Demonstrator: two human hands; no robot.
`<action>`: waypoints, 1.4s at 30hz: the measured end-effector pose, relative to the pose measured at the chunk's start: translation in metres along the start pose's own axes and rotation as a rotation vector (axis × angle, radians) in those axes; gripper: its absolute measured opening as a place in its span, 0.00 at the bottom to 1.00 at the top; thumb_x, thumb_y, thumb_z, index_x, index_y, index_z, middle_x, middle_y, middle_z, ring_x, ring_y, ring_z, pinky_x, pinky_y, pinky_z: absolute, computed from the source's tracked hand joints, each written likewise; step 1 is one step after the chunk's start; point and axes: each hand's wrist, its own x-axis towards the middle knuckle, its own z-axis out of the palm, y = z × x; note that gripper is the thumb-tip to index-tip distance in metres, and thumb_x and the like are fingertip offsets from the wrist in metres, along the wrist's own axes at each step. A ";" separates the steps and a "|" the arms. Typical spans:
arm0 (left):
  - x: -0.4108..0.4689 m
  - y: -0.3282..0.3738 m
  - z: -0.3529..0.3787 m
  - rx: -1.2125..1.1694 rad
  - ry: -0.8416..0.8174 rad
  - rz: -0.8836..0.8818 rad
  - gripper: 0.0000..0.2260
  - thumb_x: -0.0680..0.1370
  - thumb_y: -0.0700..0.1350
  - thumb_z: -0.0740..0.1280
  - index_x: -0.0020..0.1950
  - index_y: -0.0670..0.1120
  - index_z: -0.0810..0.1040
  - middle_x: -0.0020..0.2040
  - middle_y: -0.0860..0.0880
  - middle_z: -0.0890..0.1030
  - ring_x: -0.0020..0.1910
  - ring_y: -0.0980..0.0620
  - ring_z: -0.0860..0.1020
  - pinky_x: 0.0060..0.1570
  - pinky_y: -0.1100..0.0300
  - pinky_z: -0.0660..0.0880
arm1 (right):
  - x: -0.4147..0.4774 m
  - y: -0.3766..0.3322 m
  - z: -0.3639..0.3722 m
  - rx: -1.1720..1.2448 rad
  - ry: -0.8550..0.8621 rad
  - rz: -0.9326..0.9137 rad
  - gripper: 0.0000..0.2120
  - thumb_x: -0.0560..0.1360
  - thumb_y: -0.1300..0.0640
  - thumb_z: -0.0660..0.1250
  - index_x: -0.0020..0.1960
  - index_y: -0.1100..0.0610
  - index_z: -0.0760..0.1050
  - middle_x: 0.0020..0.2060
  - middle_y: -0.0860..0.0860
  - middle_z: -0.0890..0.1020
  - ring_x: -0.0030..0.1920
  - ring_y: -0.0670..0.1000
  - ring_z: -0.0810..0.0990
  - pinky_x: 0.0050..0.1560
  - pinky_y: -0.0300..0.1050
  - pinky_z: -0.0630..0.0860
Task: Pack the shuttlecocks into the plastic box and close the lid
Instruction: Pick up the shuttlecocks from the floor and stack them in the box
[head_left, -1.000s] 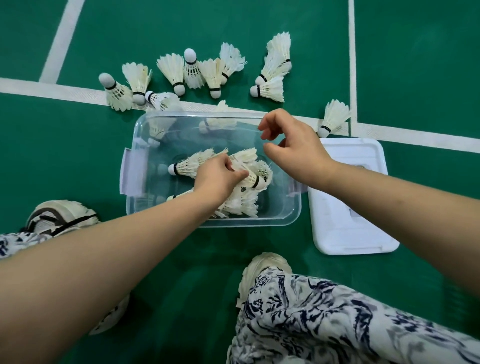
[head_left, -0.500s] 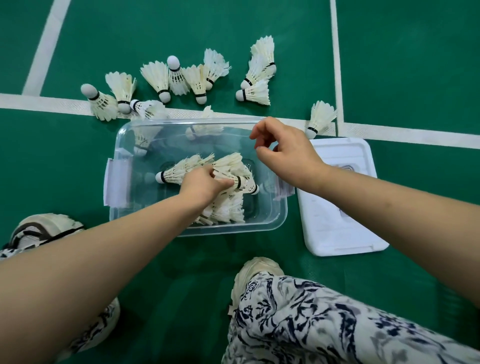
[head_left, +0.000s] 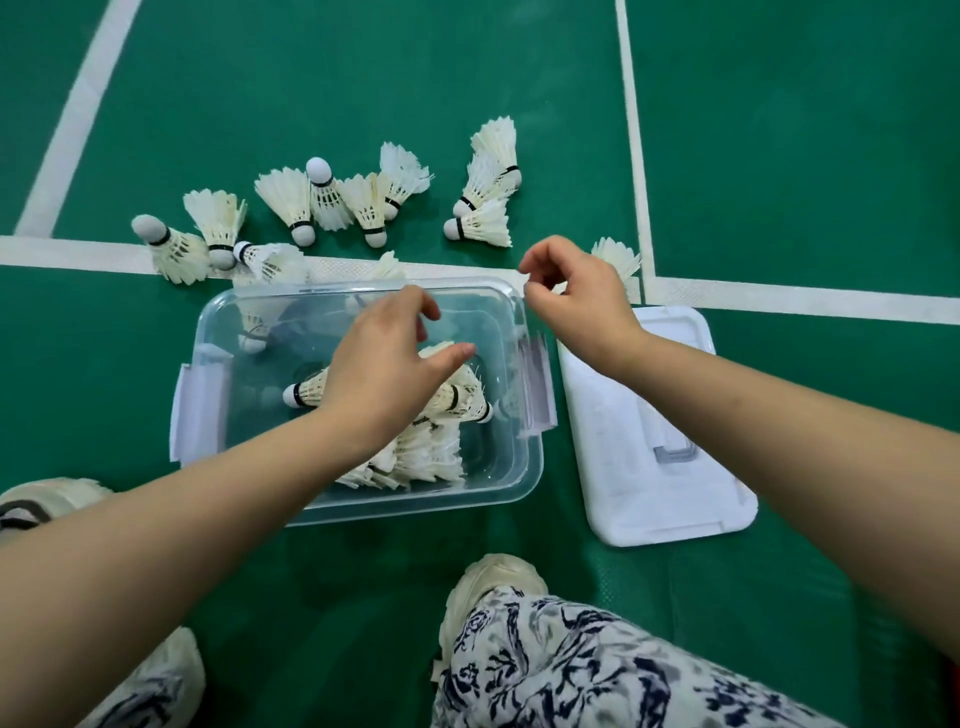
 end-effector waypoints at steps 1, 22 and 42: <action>0.002 0.005 0.002 -0.001 0.000 0.028 0.15 0.72 0.56 0.67 0.52 0.49 0.70 0.44 0.51 0.73 0.45 0.51 0.71 0.40 0.58 0.64 | 0.008 0.009 -0.005 -0.033 0.014 0.035 0.07 0.71 0.63 0.62 0.49 0.57 0.75 0.39 0.50 0.77 0.41 0.50 0.73 0.46 0.43 0.70; 0.018 0.025 0.041 -0.081 -0.069 0.027 0.10 0.75 0.53 0.63 0.51 0.49 0.70 0.42 0.52 0.74 0.42 0.50 0.74 0.42 0.54 0.72 | 0.080 0.100 -0.035 -0.644 -0.089 0.420 0.26 0.74 0.52 0.65 0.69 0.57 0.62 0.66 0.61 0.65 0.66 0.63 0.64 0.63 0.55 0.65; 0.000 0.025 -0.013 -0.240 -0.009 0.014 0.10 0.75 0.46 0.65 0.54 0.50 0.69 0.44 0.52 0.76 0.37 0.59 0.73 0.39 0.59 0.71 | 0.018 -0.020 -0.051 -0.083 0.095 -0.085 0.07 0.74 0.51 0.66 0.41 0.52 0.72 0.31 0.43 0.71 0.35 0.45 0.68 0.36 0.42 0.61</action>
